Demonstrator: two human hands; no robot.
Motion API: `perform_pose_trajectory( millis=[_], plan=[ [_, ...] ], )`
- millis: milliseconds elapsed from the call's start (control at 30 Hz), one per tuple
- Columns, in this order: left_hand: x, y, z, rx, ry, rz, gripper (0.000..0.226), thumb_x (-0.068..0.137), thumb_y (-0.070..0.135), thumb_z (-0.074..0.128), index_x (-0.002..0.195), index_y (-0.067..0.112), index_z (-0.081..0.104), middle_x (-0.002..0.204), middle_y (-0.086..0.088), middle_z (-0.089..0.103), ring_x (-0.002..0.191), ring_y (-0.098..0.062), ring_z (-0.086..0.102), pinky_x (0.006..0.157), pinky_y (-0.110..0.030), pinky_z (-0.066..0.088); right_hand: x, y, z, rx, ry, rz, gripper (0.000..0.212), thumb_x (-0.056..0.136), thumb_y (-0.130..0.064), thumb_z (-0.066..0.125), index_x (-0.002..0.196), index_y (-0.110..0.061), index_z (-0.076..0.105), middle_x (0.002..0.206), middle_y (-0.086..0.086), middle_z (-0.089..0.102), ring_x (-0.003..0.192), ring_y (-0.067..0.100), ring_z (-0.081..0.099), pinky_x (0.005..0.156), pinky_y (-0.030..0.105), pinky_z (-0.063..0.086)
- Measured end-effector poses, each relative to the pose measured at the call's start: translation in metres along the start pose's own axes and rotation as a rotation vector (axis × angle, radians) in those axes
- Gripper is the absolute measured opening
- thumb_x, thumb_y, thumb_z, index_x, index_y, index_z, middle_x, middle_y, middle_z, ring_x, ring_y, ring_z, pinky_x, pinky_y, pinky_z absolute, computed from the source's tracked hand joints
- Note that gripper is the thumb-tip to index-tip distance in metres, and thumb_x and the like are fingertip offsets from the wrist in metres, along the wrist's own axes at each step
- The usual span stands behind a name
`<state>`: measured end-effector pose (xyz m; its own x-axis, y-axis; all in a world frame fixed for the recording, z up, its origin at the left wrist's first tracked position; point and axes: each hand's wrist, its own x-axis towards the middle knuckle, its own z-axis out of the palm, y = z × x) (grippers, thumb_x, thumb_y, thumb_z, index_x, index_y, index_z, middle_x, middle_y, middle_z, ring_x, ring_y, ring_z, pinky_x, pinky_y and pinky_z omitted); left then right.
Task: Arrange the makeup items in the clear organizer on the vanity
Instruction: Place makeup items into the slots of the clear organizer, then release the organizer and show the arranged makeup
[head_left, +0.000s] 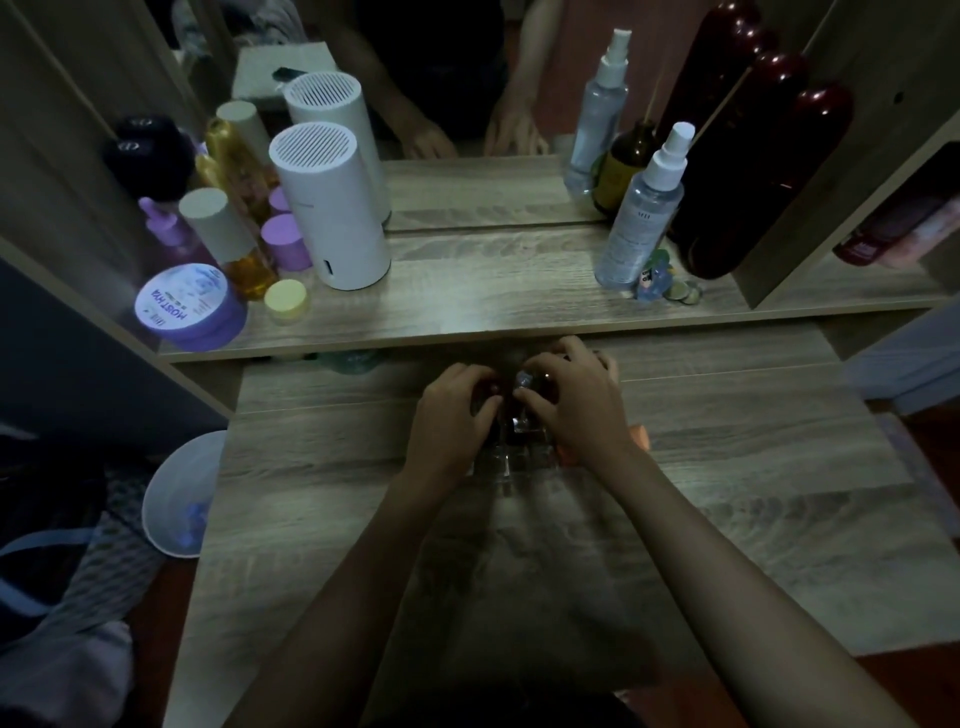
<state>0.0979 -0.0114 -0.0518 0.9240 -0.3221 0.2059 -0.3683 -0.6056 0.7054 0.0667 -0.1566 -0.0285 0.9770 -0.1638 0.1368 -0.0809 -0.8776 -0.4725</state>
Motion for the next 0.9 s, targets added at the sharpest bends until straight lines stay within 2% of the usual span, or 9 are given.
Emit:
perform_pose_trajectory(
  millis=[200, 300, 367, 467, 533, 600, 700, 800, 900],
  plan=[
    [-0.001, -0.001, -0.007, -0.027, 0.050, -0.002, 0.029, 0.079, 0.009, 0.068, 0.107, 0.005, 0.065, 0.105, -0.013, 0.067, 0.095, -0.020, 0.063, 0.082, -0.021, 0.047, -0.003, 0.004, -0.016, 0.069, 0.002, -0.042, 0.046, 0.075, -0.034, 0.073, 0.116, -0.018, 0.060, 0.113, 0.007, 0.057, 0.103, 0.022, 0.055, 0.095, 0.040, 0.037],
    [-0.004, -0.008, -0.017, -0.055, 0.089, -0.039, 0.031, 0.079, 0.009, 0.069, 0.110, 0.005, 0.064, 0.110, -0.013, 0.067, 0.099, -0.018, 0.061, 0.084, -0.019, 0.044, -0.004, 0.016, -0.033, 0.204, 0.049, -0.034, 0.036, 0.080, -0.031, 0.070, 0.110, -0.013, 0.064, 0.107, 0.011, 0.060, 0.095, 0.021, 0.057, 0.086, 0.030, 0.043],
    [-0.009, -0.014, -0.027, -0.078, 0.127, -0.063, 0.030, 0.079, 0.008, 0.069, 0.109, 0.004, 0.065, 0.109, -0.014, 0.067, 0.097, -0.015, 0.060, 0.083, -0.012, 0.043, -0.006, 0.029, -0.045, 0.238, 0.108, -0.017, 0.024, 0.084, -0.025, 0.066, 0.103, -0.011, 0.066, 0.104, 0.013, 0.062, 0.090, 0.016, 0.056, 0.078, 0.019, 0.038],
    [-0.020, -0.023, -0.039, -0.126, 0.205, -0.099, 0.026, 0.083, 0.007, 0.066, 0.108, 0.001, 0.065, 0.106, -0.017, 0.068, 0.093, -0.013, 0.059, 0.076, -0.001, 0.043, -0.012, 0.052, -0.058, 0.287, 0.157, 0.062, 0.018, 0.090, -0.019, 0.057, 0.102, -0.009, 0.066, 0.103, 0.016, 0.065, 0.090, 0.019, 0.059, 0.078, 0.021, 0.039],
    [-0.029, -0.031, -0.044, -0.115, 0.234, -0.210, 0.025, 0.088, 0.013, 0.059, 0.110, 0.002, 0.064, 0.107, -0.017, 0.068, 0.092, -0.014, 0.058, 0.075, -0.011, 0.044, -0.018, 0.064, -0.062, 0.366, 0.138, 0.175, 0.023, 0.095, -0.020, 0.049, 0.107, -0.007, 0.065, 0.104, 0.015, 0.066, 0.097, 0.027, 0.061, 0.081, 0.027, 0.042],
    [-0.038, -0.041, -0.045, -0.164, 0.221, -0.413, 0.029, 0.094, 0.022, 0.050, 0.112, 0.004, 0.063, 0.110, -0.017, 0.067, 0.096, -0.020, 0.059, 0.076, -0.023, 0.045, -0.024, 0.075, -0.062, 0.522, 0.059, 0.346, 0.034, 0.098, -0.026, 0.040, 0.115, -0.006, 0.061, 0.114, 0.018, 0.064, 0.109, 0.031, 0.059, 0.094, 0.038, 0.045],
    [-0.049, -0.052, -0.043, -0.523, 0.144, -0.724, 0.046, 0.099, 0.035, 0.033, 0.124, 0.003, 0.056, 0.127, -0.021, 0.059, 0.116, -0.031, 0.056, 0.098, -0.041, 0.045, -0.031, 0.088, -0.056, 0.895, -0.134, 0.607, 0.051, 0.099, -0.042, 0.024, 0.134, -0.011, 0.045, 0.134, 0.019, 0.052, 0.120, 0.027, 0.051, 0.107, 0.042, 0.038],
    [-0.058, -0.056, -0.039, -0.973, 0.123, -0.941, 0.062, 0.097, 0.048, 0.025, 0.136, 0.003, 0.041, 0.144, -0.019, 0.045, 0.131, -0.028, 0.044, 0.110, -0.038, 0.036, -0.036, 0.096, -0.049, 1.181, -0.296, 0.792, 0.066, 0.094, -0.057, 0.018, 0.138, -0.014, 0.040, 0.137, 0.021, 0.049, 0.119, 0.027, 0.051, 0.103, 0.040, 0.038],
    [-0.064, -0.055, -0.035, -1.126, 0.052, -1.047, 0.077, 0.092, 0.060, 0.020, 0.140, 0.001, 0.035, 0.150, -0.017, 0.036, 0.138, -0.026, 0.036, 0.116, -0.037, 0.028, -0.040, 0.105, -0.042, 1.312, -0.434, 0.864, 0.077, 0.087, -0.068, 0.016, 0.140, -0.016, 0.037, 0.134, 0.022, 0.051, 0.118, 0.030, 0.054, 0.104, 0.039, 0.037]
  ],
)
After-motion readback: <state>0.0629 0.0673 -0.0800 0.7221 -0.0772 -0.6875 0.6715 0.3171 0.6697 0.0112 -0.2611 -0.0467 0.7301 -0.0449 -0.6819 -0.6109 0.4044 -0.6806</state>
